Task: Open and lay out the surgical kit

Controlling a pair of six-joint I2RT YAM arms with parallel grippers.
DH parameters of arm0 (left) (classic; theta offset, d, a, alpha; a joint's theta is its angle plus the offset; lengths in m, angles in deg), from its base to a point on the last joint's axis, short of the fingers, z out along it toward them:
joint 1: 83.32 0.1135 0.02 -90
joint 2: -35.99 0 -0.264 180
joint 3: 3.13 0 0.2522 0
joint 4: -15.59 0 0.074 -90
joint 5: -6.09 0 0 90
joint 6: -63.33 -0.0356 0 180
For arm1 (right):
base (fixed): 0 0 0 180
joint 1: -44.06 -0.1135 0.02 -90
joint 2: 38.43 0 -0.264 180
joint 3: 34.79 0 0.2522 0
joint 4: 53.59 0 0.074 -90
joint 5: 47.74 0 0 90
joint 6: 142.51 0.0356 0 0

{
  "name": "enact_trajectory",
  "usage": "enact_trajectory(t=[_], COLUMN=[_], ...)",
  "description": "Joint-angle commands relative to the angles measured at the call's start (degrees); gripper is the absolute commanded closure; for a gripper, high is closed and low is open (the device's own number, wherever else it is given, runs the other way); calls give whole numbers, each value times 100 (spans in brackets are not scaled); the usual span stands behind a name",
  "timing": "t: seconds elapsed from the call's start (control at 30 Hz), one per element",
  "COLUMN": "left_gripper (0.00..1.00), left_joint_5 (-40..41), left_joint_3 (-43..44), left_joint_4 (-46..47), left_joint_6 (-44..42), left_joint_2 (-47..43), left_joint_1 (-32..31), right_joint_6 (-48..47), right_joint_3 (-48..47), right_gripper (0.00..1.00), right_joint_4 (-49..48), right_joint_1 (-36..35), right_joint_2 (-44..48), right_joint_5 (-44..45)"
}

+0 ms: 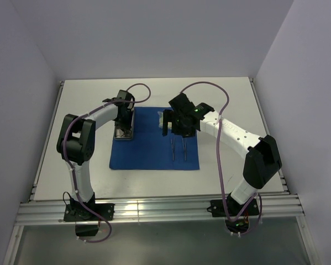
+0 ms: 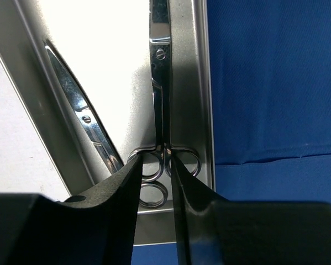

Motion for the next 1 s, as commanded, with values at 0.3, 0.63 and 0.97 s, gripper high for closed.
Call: enact_trajectory(t=[0.3,0.63,0.97], left_gripper=[52,43,40], left_joint_5=[210,263,263], left_joint_3=[-29,-55,-151], left_joint_4=[-127,-75,118], left_joint_6=[-4,-74,-171], left_joint_2=[281,264,133], left_joint_1=[-7,-7,-7], right_joint_6=[-72,-63,-81], right_joint_3=[65,65,65], right_gripper=[2,2,2], right_joint_4=[-114,-114,-122], right_joint_1=[71,89,97], right_joint_2=[-6,-6,-15], right_joint_5=[-18,-44,-88])
